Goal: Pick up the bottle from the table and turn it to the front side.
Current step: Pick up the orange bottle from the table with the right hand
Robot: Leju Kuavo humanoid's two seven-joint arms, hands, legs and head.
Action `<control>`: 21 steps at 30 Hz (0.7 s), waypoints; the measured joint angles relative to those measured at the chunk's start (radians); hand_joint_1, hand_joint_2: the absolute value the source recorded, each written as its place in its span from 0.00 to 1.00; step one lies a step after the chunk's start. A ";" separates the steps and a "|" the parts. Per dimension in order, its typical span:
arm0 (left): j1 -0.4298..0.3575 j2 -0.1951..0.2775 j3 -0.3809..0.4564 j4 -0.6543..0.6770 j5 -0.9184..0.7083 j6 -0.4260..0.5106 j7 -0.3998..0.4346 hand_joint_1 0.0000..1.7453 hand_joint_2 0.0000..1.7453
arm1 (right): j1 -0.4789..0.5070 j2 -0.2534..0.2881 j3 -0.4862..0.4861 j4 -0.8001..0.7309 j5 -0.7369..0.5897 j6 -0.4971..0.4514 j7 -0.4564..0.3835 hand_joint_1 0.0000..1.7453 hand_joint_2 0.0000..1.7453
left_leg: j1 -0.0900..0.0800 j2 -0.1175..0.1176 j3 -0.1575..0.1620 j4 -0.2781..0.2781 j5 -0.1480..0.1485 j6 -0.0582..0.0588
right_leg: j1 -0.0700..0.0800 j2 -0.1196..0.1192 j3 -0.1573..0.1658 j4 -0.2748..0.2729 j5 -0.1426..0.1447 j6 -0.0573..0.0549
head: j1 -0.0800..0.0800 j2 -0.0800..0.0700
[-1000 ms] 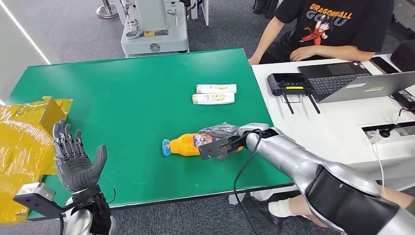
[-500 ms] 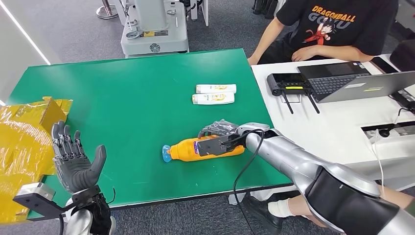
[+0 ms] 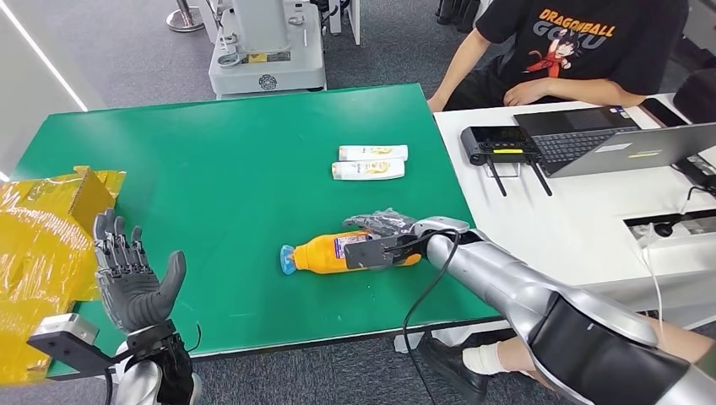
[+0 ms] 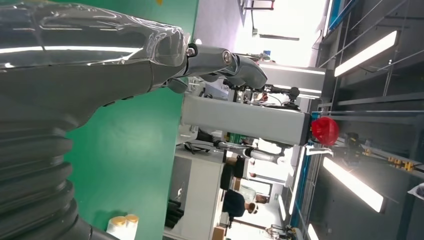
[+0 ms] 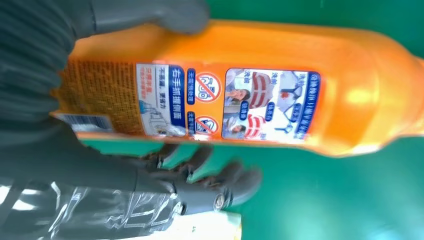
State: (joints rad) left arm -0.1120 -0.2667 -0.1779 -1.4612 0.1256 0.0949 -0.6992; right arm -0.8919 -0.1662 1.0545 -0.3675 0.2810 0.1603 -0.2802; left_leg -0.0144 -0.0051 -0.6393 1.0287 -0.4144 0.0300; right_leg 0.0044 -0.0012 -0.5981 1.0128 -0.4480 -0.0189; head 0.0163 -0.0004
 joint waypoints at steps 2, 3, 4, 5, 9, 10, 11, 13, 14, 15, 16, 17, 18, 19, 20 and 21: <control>0.000 0.000 -0.001 0.002 0.000 0.000 0.000 0.00 1.00 | 0.008 -0.003 -0.001 -0.001 0.000 -0.005 0.005 0.00 1.00 | 0.000 0.000 0.000 0.000 0.000 0.000 | 0.000 0.000 0.000 0.000 0.000 0.000 | 0.000 0.000; 0.000 0.000 -0.002 0.004 0.001 -0.001 0.000 0.00 1.00 | 0.010 -0.005 -0.001 -0.002 0.001 -0.006 0.007 0.00 1.00 | 0.000 0.000 0.000 0.000 0.000 0.000 | 0.000 0.000 0.000 0.000 0.000 0.000 | 0.000 0.000; -0.001 0.000 -0.004 0.005 0.001 -0.002 0.000 0.00 1.00 | 0.012 -0.007 -0.001 -0.004 0.001 -0.007 0.008 0.00 1.00 | 0.000 0.000 0.000 0.000 0.000 0.000 | 0.000 0.000 0.000 0.000 0.000 0.000 | 0.000 0.000; -0.001 0.000 -0.006 0.007 0.001 -0.003 0.000 0.00 1.00 | 0.013 -0.010 -0.001 -0.005 0.002 -0.007 0.009 0.00 1.00 | 0.000 0.000 0.000 0.000 0.000 0.000 | 0.000 0.000 0.000 0.000 0.000 0.000 | 0.000 0.000; -0.003 0.000 -0.014 0.014 0.002 -0.006 0.000 0.00 1.00 | 0.017 -0.019 -0.001 -0.011 0.002 -0.012 0.009 0.00 1.00 | 0.000 0.000 0.000 0.000 0.000 0.000 | 0.000 0.000 0.000 0.000 0.000 0.000 | 0.000 0.000; -0.003 0.000 -0.015 0.016 0.002 -0.006 0.000 0.00 1.00 | 0.018 -0.021 -0.002 -0.013 0.002 -0.014 0.009 0.00 1.00 | 0.000 0.000 0.000 0.000 0.000 0.000 | 0.000 0.000 0.000 0.000 0.000 0.000 | 0.000 0.000; -0.003 0.000 -0.016 0.017 0.003 -0.007 0.000 0.00 1.00 | 0.019 -0.023 -0.002 -0.015 0.002 -0.016 0.009 0.00 1.00 | 0.000 0.000 0.000 0.000 0.000 0.000 | 0.000 0.000 0.000 0.000 0.000 0.000 | 0.000 0.000; -0.003 0.000 -0.017 0.018 0.003 -0.007 0.000 0.00 1.00 | 0.021 -0.026 -0.002 -0.017 0.002 -0.020 0.009 0.00 1.00 | 0.000 0.000 0.000 0.000 0.000 0.000 | 0.000 0.000 0.000 0.000 0.000 0.000 | 0.000 0.000; -0.004 0.000 -0.017 0.019 0.003 -0.007 0.000 0.00 1.00 | 0.021 -0.027 -0.002 -0.018 0.002 -0.021 0.009 0.00 1.00 | 0.000 0.000 0.000 0.000 0.000 0.000 | 0.000 0.000 0.000 0.000 0.000 0.000 | 0.000 0.000; -0.004 0.000 -0.017 0.020 0.004 -0.007 0.000 0.00 1.00 | 0.022 -0.029 -0.002 -0.019 0.002 -0.022 0.009 0.00 1.00 | 0.000 0.000 0.000 0.000 0.000 0.000 | 0.000 0.000 0.000 0.000 0.000 0.000 | 0.000 0.000; -0.004 0.000 -0.017 0.021 0.004 -0.007 0.000 0.00 1.00 | 0.023 -0.031 -0.002 -0.021 0.002 -0.022 0.009 0.00 1.00 | 0.000 0.000 0.000 0.000 0.000 0.000 | 0.000 0.000 0.000 0.000 0.000 0.000 | 0.000 0.000; -0.004 0.000 -0.017 0.022 0.006 -0.007 0.000 0.00 1.00 | 0.023 -0.032 -0.002 -0.023 0.002 -0.023 0.010 0.26 1.00 | 0.000 0.000 0.000 0.000 0.000 0.000 | 0.000 0.000 0.000 0.000 0.000 0.000 | 0.000 0.000; -0.004 0.000 -0.017 0.023 0.007 -0.006 0.000 0.00 1.00 | 0.024 -0.034 -0.003 -0.025 0.002 -0.024 0.010 0.51 1.00 | 0.000 0.000 0.000 0.000 0.000 0.000 | 0.000 0.000 0.000 0.000 0.000 0.000 | 0.000 0.000; -0.004 0.000 -0.017 0.023 0.008 -0.006 0.000 0.00 1.00 | 0.026 -0.035 -0.003 -0.027 0.002 -0.025 0.010 0.76 1.00 | 0.000 0.000 0.000 0.000 0.000 0.000 | 0.000 0.000 0.000 0.000 0.000 0.000 | 0.000 0.000; -0.004 0.000 -0.017 0.023 0.009 -0.006 0.000 0.00 1.00 | 0.027 -0.037 -0.004 -0.029 0.002 -0.025 0.011 1.00 1.00 | 0.000 0.000 0.000 0.000 0.000 0.000 | 0.000 0.000 0.000 0.000 0.000 0.000 | 0.000 0.000; -0.004 0.000 -0.017 0.023 0.010 -0.006 0.000 0.00 1.00 | 0.028 -0.039 -0.005 -0.031 0.001 -0.026 0.010 1.00 1.00 | 0.000 0.000 0.000 0.000 0.000 0.000 | 0.000 0.000 0.000 0.000 0.000 0.000 | 0.000 0.000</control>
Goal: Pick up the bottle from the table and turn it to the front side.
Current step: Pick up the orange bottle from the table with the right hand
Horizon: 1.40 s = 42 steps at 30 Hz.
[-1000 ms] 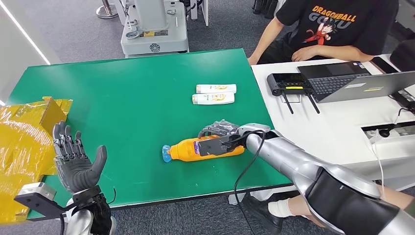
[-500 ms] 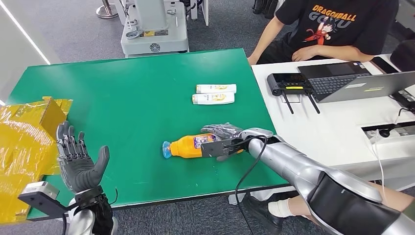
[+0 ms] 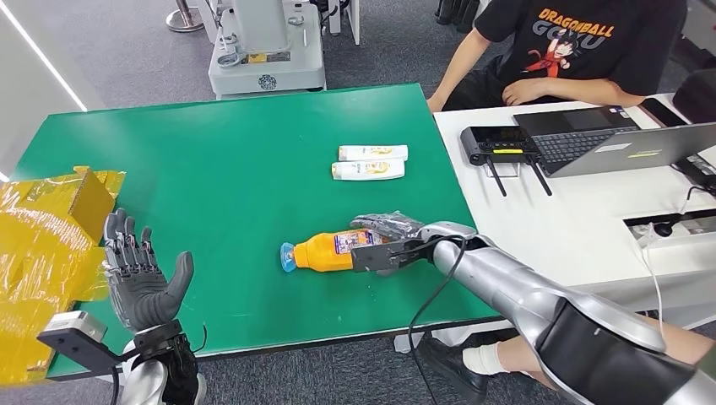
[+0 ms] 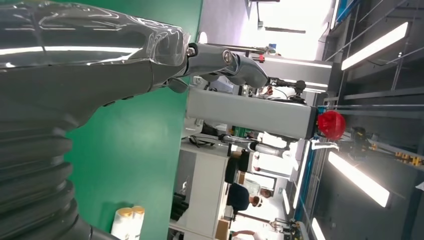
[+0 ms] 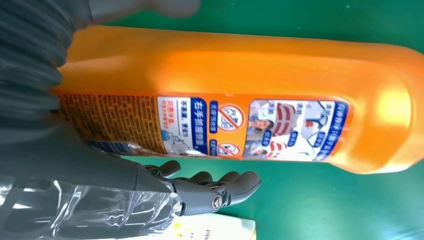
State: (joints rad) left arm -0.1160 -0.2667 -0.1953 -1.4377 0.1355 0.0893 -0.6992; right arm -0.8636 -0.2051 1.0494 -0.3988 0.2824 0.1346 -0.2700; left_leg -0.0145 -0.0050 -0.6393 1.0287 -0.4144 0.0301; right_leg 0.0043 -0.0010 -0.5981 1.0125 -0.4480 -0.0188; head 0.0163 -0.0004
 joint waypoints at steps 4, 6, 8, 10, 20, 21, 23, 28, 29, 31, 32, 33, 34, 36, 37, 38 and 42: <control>0.000 0.000 0.000 0.003 0.004 0.004 0.000 0.00 1.00 | 0.006 -0.006 -0.008 -0.009 -0.003 -0.008 -0.006 1.00 1.00 | 0.000 0.000 0.000 0.000 0.000 0.000 | 0.000 0.000 0.000 0.000 0.000 0.000 | 0.000 0.000; 0.000 0.000 0.000 0.004 0.006 0.008 0.000 0.00 1.00 | 0.011 -0.006 -0.015 -0.011 -0.006 -0.019 -0.011 1.00 1.00 | 0.000 0.000 0.000 0.000 0.000 0.000 | 0.000 0.000 0.000 0.000 0.000 0.000 | 0.000 0.000; 0.000 0.000 0.000 0.004 0.007 0.013 0.000 0.00 1.00 | 0.017 -0.006 -0.023 -0.014 -0.008 -0.030 -0.017 1.00 1.00 | 0.000 0.000 0.000 0.000 0.000 0.000 | 0.000 0.000 0.000 0.000 0.000 0.000 | 0.000 0.000; 0.000 0.000 0.000 0.004 0.007 0.018 0.000 0.00 1.00 | 0.023 -0.007 -0.030 -0.017 -0.012 -0.040 -0.022 1.00 1.00 | 0.000 0.000 0.000 0.000 0.000 0.000 | 0.000 0.000 0.000 0.000 0.000 0.000 | 0.000 0.000; 0.000 0.000 0.000 0.004 0.008 0.037 0.000 0.00 1.00 | 0.048 -0.004 -0.088 -0.032 -0.062 -0.127 -0.074 1.00 1.00 | 0.000 0.000 -0.002 0.000 0.000 0.000 | 0.000 0.000 -0.001 0.000 0.000 0.000 | 0.000 0.000; 0.000 0.000 0.000 0.004 0.008 0.039 0.000 0.00 1.00 | 0.049 -0.002 -0.097 -0.035 -0.070 -0.141 -0.085 1.00 1.00 | 0.000 0.000 -0.002 0.000 0.000 0.000 | 0.000 0.000 -0.001 0.000 0.000 0.000 | 0.000 0.000; 0.000 0.000 0.000 0.004 0.007 0.041 0.000 0.00 1.00 | 0.051 0.004 -0.117 -0.044 -0.084 -0.169 -0.106 1.00 1.00 | 0.000 0.000 -0.002 0.000 0.000 0.000 | 0.000 0.000 -0.001 0.000 0.000 0.000 | 0.000 0.000; 0.000 -0.001 -0.001 0.004 0.005 0.051 0.000 0.00 1.00 | 0.069 0.031 -0.176 -0.080 -0.140 -0.251 -0.204 1.00 1.00 | 0.000 -0.001 -0.002 0.000 0.000 0.000 | 0.000 0.000 -0.002 0.000 0.000 0.000 | 0.000 0.000; 0.000 -0.001 -0.001 0.004 0.004 0.053 0.000 0.00 1.00 | 0.077 0.040 -0.192 -0.093 -0.152 -0.277 -0.233 1.00 1.00 | 0.000 -0.001 -0.002 0.000 0.000 0.000 | 0.000 0.000 -0.002 0.000 0.000 0.000 | 0.000 0.000; 0.000 -0.001 -0.002 0.004 0.002 0.056 0.000 0.00 1.00 | 0.092 0.057 -0.222 -0.118 -0.164 -0.316 -0.270 1.00 1.00 | 0.000 0.000 -0.002 0.000 0.000 0.000 | 0.000 0.000 -0.002 0.000 0.000 0.000 | 0.000 0.000; 0.000 -0.001 -0.002 0.004 0.002 0.057 0.000 0.00 1.00 | 0.099 0.064 -0.235 -0.128 -0.167 -0.325 -0.278 1.00 1.00 | 0.000 0.000 -0.002 0.000 0.000 0.000 | 0.000 0.000 -0.002 0.000 -0.001 0.000 | 0.000 0.000; 0.000 -0.001 -0.002 0.004 0.002 0.057 0.000 0.00 1.00 | 0.104 0.069 -0.245 -0.137 -0.167 -0.328 -0.282 1.00 1.00 | 0.000 -0.001 -0.002 0.000 0.000 0.000 | 0.000 0.000 -0.002 0.000 -0.001 0.000 | 0.000 0.000; 0.000 -0.001 -0.002 0.004 0.002 0.057 0.000 0.00 1.00 | 0.108 0.074 -0.252 -0.144 -0.167 -0.329 -0.284 1.00 1.00 | 0.000 -0.001 -0.003 0.000 0.000 0.000 | 0.000 -0.001 -0.002 0.000 -0.001 0.000 | 0.000 0.000; 0.000 -0.001 -0.002 0.004 0.001 0.057 0.000 0.00 1.00 | 0.115 0.081 -0.264 -0.155 -0.167 -0.329 -0.285 1.00 1.00 | 0.000 -0.001 -0.003 0.000 0.000 0.000 | 0.000 -0.001 -0.002 0.000 -0.001 0.000 | 0.000 0.000; 0.000 -0.001 -0.002 0.004 0.001 0.057 0.000 0.00 1.00 | 0.118 0.083 -0.268 -0.159 -0.167 -0.329 -0.285 1.00 1.00 | 0.000 -0.001 -0.003 0.000 0.000 0.000 | 0.000 -0.001 -0.002 0.000 -0.001 0.000 | 0.000 0.000; 0.000 -0.001 -0.002 0.004 0.001 0.058 0.000 0.00 1.00 | 0.120 0.084 -0.271 -0.162 -0.167 -0.330 -0.285 1.00 1.00 | 0.000 -0.001 -0.003 0.000 0.000 0.000 | 0.000 -0.001 -0.002 0.000 -0.001 0.000 | 0.000 0.000; 0.000 -0.001 -0.002 0.004 0.001 0.058 0.000 0.00 1.00 | 0.132 0.088 -0.285 -0.177 -0.174 -0.344 -0.300 1.00 1.00 | 0.000 -0.001 -0.003 0.000 0.000 0.000 | 0.000 -0.001 -0.002 0.000 -0.001 0.000 | 0.000 0.000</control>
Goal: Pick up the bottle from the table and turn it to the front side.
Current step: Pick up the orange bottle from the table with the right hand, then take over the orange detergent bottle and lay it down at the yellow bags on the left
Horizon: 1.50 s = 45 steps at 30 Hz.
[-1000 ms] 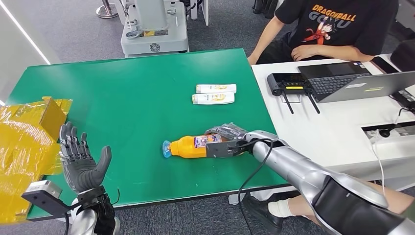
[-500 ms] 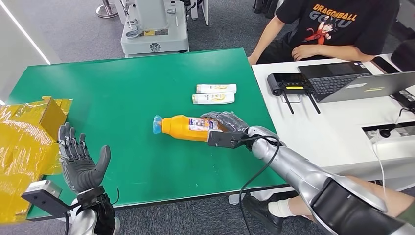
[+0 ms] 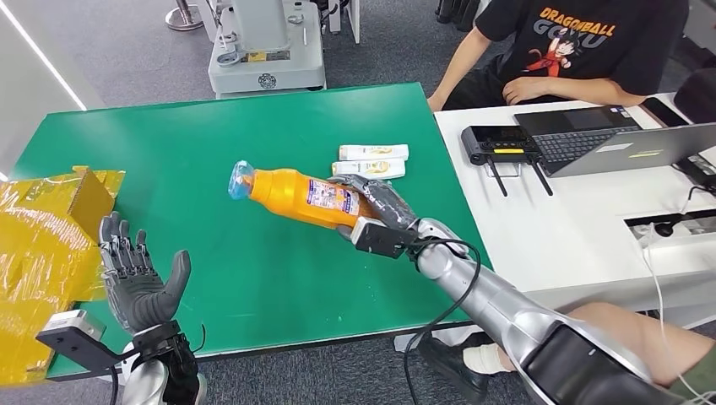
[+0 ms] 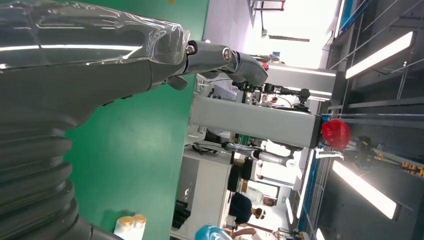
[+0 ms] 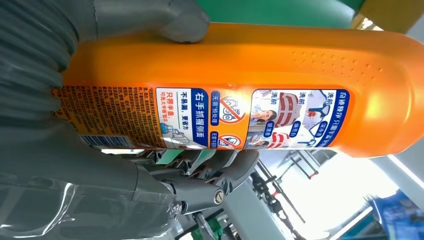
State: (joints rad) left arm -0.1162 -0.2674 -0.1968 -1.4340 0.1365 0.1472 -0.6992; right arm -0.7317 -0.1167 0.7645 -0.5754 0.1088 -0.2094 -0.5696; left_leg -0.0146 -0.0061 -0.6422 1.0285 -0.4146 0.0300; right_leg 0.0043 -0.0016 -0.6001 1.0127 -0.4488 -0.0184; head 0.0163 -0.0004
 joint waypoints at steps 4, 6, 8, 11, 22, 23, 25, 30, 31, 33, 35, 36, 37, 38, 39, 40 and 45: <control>0.000 0.000 0.000 0.000 -0.005 -0.001 0.000 0.00 1.00 | 0.037 0.013 -0.024 -0.035 -0.012 -0.074 -0.046 1.00 1.00 | 0.000 -0.001 0.000 0.000 0.000 0.000 | 0.000 0.000 0.000 0.000 0.000 0.000 | 0.000 0.000; 0.000 0.000 0.000 -0.001 -0.015 -0.003 0.000 0.00 1.00 | 0.069 0.022 -0.039 -0.064 -0.012 -0.129 -0.071 1.00 1.00 | 0.000 0.000 0.000 0.000 -0.001 0.000 | 0.000 0.000 0.000 0.000 0.000 0.000 | 0.000 0.000; 0.000 0.000 0.000 -0.002 -0.032 -0.006 0.000 0.00 1.00 | 0.101 0.032 -0.054 -0.090 -0.010 -0.166 -0.085 1.00 1.00 | 0.000 0.000 0.000 0.000 -0.001 -0.001 | 0.000 0.000 0.000 0.000 -0.001 0.000 | 0.000 0.000; -0.005 0.002 -0.002 0.002 -0.039 -0.030 0.000 0.00 1.00 | 0.137 0.050 -0.068 -0.110 0.013 -0.216 -0.095 1.00 1.00 | 0.000 0.000 0.000 0.000 -0.001 -0.001 | 0.000 0.000 -0.001 0.000 -0.001 0.000 | 0.000 0.000; -0.148 0.008 -0.057 0.187 -0.023 -0.130 0.025 0.00 1.00 | 0.143 0.164 -0.106 -0.089 0.079 -0.317 -0.123 1.00 1.00 | 0.000 0.001 0.000 0.000 0.000 -0.001 | 0.000 0.001 -0.001 0.000 0.000 -0.001 | 0.000 0.000; -0.154 0.010 -0.061 0.197 -0.025 -0.134 0.028 0.00 1.00 | 0.143 0.171 -0.109 -0.089 0.084 -0.317 -0.121 1.00 1.00 | 0.000 0.001 0.000 0.000 0.000 -0.001 | 0.000 0.001 -0.001 0.000 0.000 -0.001 | 0.000 0.000; -0.165 0.012 -0.071 0.212 -0.044 -0.137 0.040 0.00 1.00 | 0.143 0.182 -0.114 -0.088 0.106 -0.315 -0.106 1.00 1.00 | 0.000 0.001 0.000 0.000 -0.001 -0.001 | 0.000 0.001 -0.001 0.000 0.000 -0.001 | 0.000 0.000; -0.179 0.015 -0.103 0.221 -0.109 -0.101 0.077 0.00 1.00 | 0.151 0.196 -0.129 -0.087 0.171 -0.308 -0.072 1.00 1.00 | 0.000 0.001 -0.001 0.000 -0.001 -0.001 | 0.000 0.001 -0.001 0.000 0.000 -0.001 | 0.000 0.000; -0.180 0.017 -0.108 0.221 -0.112 -0.101 0.083 0.00 1.00 | 0.154 0.198 -0.133 -0.086 0.174 -0.307 -0.072 1.00 1.00 | 0.000 0.001 -0.001 0.000 -0.001 -0.001 | 0.000 0.001 -0.001 0.000 -0.001 0.000 | 0.000 0.000; -0.180 0.019 -0.118 0.221 -0.114 -0.101 0.088 0.00 1.00 | 0.157 0.202 -0.140 -0.086 0.174 -0.306 -0.072 1.00 1.00 | 0.000 0.001 -0.001 0.000 -0.001 -0.001 | 0.000 0.001 -0.001 0.000 -0.001 0.000 | 0.000 0.000; -0.182 0.021 -0.125 0.221 -0.117 -0.100 0.092 0.00 1.00 | 0.158 0.204 -0.145 -0.084 0.174 -0.304 -0.072 1.00 1.00 | 0.000 0.001 -0.001 0.000 -0.001 -0.001 | 0.000 0.001 -0.001 0.000 -0.001 0.000 | 0.000 0.000; -0.182 0.022 -0.128 0.221 -0.120 -0.099 0.092 0.00 1.00 | 0.158 0.205 -0.148 -0.082 0.174 -0.303 -0.072 1.00 1.00 | 0.000 0.001 -0.001 0.000 -0.001 -0.001 | 0.000 0.001 -0.001 0.000 -0.001 0.000 | 0.000 0.000; -0.183 0.022 -0.131 0.221 -0.123 -0.099 0.093 0.00 1.00 | 0.159 0.206 -0.152 -0.080 0.175 -0.302 -0.071 1.00 1.00 | 0.000 0.001 -0.001 0.000 -0.001 -0.001 | 0.000 0.001 -0.001 0.000 -0.001 0.000 | 0.000 0.000; -0.184 0.022 -0.135 0.221 -0.127 -0.098 0.095 0.00 1.00 | 0.159 0.208 -0.156 -0.077 0.180 -0.302 -0.071 1.00 1.00 | 0.000 0.001 -0.001 0.000 -0.001 -0.001 | 0.000 0.001 -0.001 0.000 -0.001 0.000 | 0.000 0.000; -0.184 0.022 -0.140 0.221 -0.131 -0.098 0.096 0.00 1.00 | 0.160 0.209 -0.160 -0.075 0.185 -0.302 -0.071 1.00 1.00 | 0.000 0.001 -0.001 0.000 -0.001 -0.001 | 0.000 0.001 -0.001 0.000 -0.001 0.000 | 0.000 0.000; -0.184 0.023 -0.146 0.221 -0.135 -0.098 0.098 0.00 1.00 | 0.162 0.210 -0.163 -0.072 0.193 -0.305 -0.071 1.00 1.00 | 0.000 0.001 -0.001 0.000 -0.001 -0.001 | 0.000 0.001 -0.001 0.000 -0.001 0.000 | 0.000 0.000; -0.193 0.023 -0.169 0.214 -0.149 -0.095 0.113 0.00 1.00 | 0.177 0.217 -0.170 -0.055 0.208 -0.317 -0.073 1.00 1.00 | 0.000 0.001 -0.001 0.000 -0.001 -0.001 | 0.000 0.001 -0.002 0.000 -0.001 0.000 | 0.000 0.000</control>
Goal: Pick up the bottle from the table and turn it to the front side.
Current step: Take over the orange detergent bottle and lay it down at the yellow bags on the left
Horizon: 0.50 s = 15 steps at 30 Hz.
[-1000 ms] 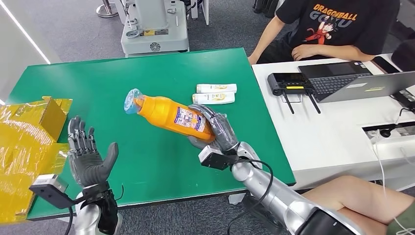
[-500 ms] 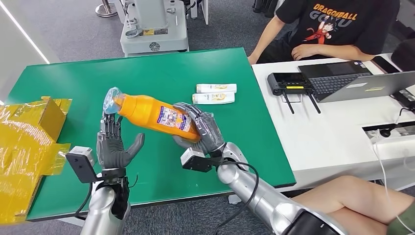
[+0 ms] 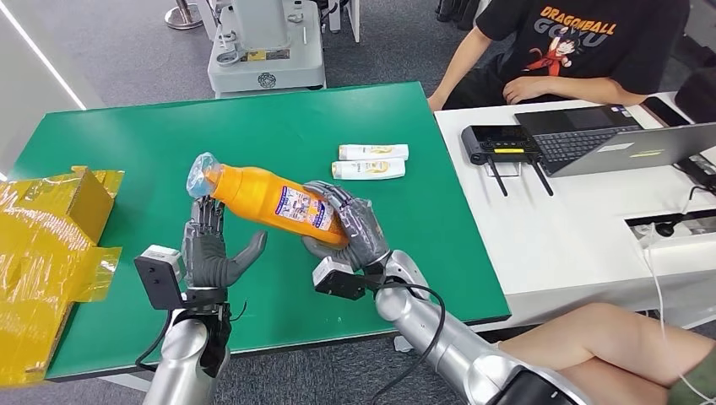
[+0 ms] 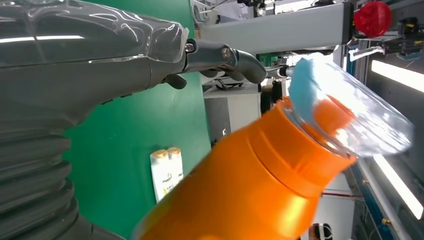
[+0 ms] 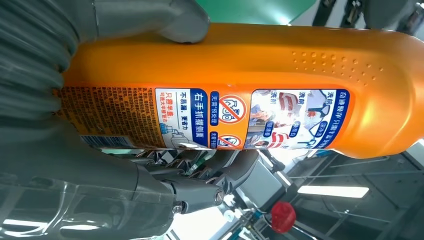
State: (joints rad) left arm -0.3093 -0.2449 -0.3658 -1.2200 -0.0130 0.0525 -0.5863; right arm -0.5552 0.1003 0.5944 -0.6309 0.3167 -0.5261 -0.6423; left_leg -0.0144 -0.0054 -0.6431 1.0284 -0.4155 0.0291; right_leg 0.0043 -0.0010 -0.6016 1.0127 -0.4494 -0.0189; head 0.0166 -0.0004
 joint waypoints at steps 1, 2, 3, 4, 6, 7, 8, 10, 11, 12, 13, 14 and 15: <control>-0.005 0.000 -0.003 -0.001 -0.002 0.001 0.002 0.00 1.00 | 0.004 0.003 -0.001 0.003 0.000 0.002 0.000 1.00 1.00 | 0.000 0.000 0.000 0.000 0.000 0.000 | 0.000 0.000 0.000 0.000 0.000 0.000 | 0.000 0.000; -0.011 0.000 -0.006 -0.003 -0.004 0.002 0.005 0.00 1.00 | 0.007 0.006 -0.002 0.007 0.000 0.006 0.000 1.00 1.00 | 0.000 0.000 0.000 0.000 0.000 0.000 | 0.000 0.000 0.000 0.000 0.000 0.000 | 0.000 0.000; -0.018 0.000 -0.008 -0.004 -0.006 0.004 0.008 0.00 1.00 | 0.010 0.010 -0.003 0.010 0.000 0.012 0.000 1.00 1.00 | 0.000 0.000 0.000 0.000 0.000 0.000 | 0.000 0.000 0.000 0.000 0.000 0.000 | 0.000 0.000; -0.024 -0.001 -0.010 -0.005 -0.006 0.007 0.012 0.00 1.00 | 0.011 0.014 -0.004 0.014 0.000 0.020 0.000 1.00 1.00 | 0.000 0.000 0.000 0.000 0.000 0.000 | 0.000 0.000 0.000 0.000 0.000 0.000 | 0.000 0.000; -0.035 -0.002 -0.012 -0.006 -0.006 0.013 0.018 0.00 1.00 | 0.012 0.024 -0.005 0.022 0.000 0.036 -0.001 1.00 1.00 | 0.000 0.000 0.000 0.000 0.000 0.000 | 0.000 0.000 0.000 0.000 0.000 0.000 | 0.000 0.000; -0.039 -0.002 -0.012 -0.006 -0.006 0.016 0.020 0.00 1.00 | 0.012 0.029 -0.005 0.026 0.000 0.040 -0.001 1.00 1.00 | 0.000 0.000 0.000 0.000 0.000 0.000 | 0.000 0.000 0.000 0.000 0.000 0.000 | 0.000 0.000; -0.043 -0.003 -0.013 -0.006 -0.005 0.018 0.021 0.00 1.00 | 0.012 0.033 -0.006 0.029 0.000 0.043 -0.002 1.00 1.00 | 0.000 0.000 0.000 0.000 0.000 0.000 | 0.000 0.000 0.000 0.000 0.000 0.000 | 0.000 0.000; -0.047 -0.003 -0.013 -0.006 -0.005 0.021 0.022 0.00 1.00 | 0.011 0.041 -0.007 0.035 0.000 0.047 -0.003 1.00 1.00 | 0.000 0.000 0.000 0.000 0.000 0.000 | 0.000 0.000 0.000 0.000 0.000 0.000 | 0.000 0.000; -0.048 -0.003 -0.013 -0.006 -0.006 0.023 0.022 0.00 1.00 | 0.011 0.044 -0.008 0.037 -0.001 0.050 -0.004 1.00 1.00 | 0.000 0.000 0.000 0.000 0.000 0.000 | 0.000 0.000 0.000 0.000 0.000 0.000 | 0.000 0.000; -0.050 -0.004 -0.013 -0.006 -0.006 0.027 0.022 0.00 1.00 | 0.010 0.047 -0.009 0.040 -0.001 0.053 -0.006 1.00 1.00 | 0.000 0.000 0.000 0.000 0.000 0.000 | 0.000 0.000 0.000 0.000 0.000 0.000 | 0.000 0.000; -0.052 -0.004 -0.013 -0.005 -0.006 0.032 0.022 0.00 1.00 | 0.009 0.050 -0.010 0.043 -0.002 0.057 -0.009 1.00 1.00 | 0.000 0.000 0.000 0.000 0.000 0.000 | 0.000 0.000 0.000 0.000 0.000 0.000 | 0.000 0.000; -0.057 -0.004 -0.012 -0.003 -0.006 0.038 0.022 0.00 1.00 | 0.007 0.054 -0.012 0.047 -0.002 0.062 -0.014 1.00 1.00 | 0.000 0.000 0.000 0.000 0.000 0.000 | 0.000 0.000 0.000 0.000 0.000 0.000 | 0.000 0.000; -0.064 -0.005 -0.012 0.001 -0.005 0.042 0.022 0.00 1.00 | 0.005 0.059 -0.013 0.050 -0.003 0.067 -0.019 1.00 1.00 | 0.000 0.000 0.000 0.000 0.000 0.000 | 0.000 0.000 -0.001 0.000 0.000 0.000 | 0.000 0.000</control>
State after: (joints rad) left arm -0.3730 -0.2502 -0.3781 -1.2187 -0.0184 0.0946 -0.5642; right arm -0.5498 0.1595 0.5812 -0.5804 0.3140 -0.4594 -0.6610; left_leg -0.0143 -0.0052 -0.6433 1.0284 -0.4154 0.0290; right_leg 0.0043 -0.0009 -0.6021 1.0128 -0.4494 -0.0189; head 0.0165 -0.0004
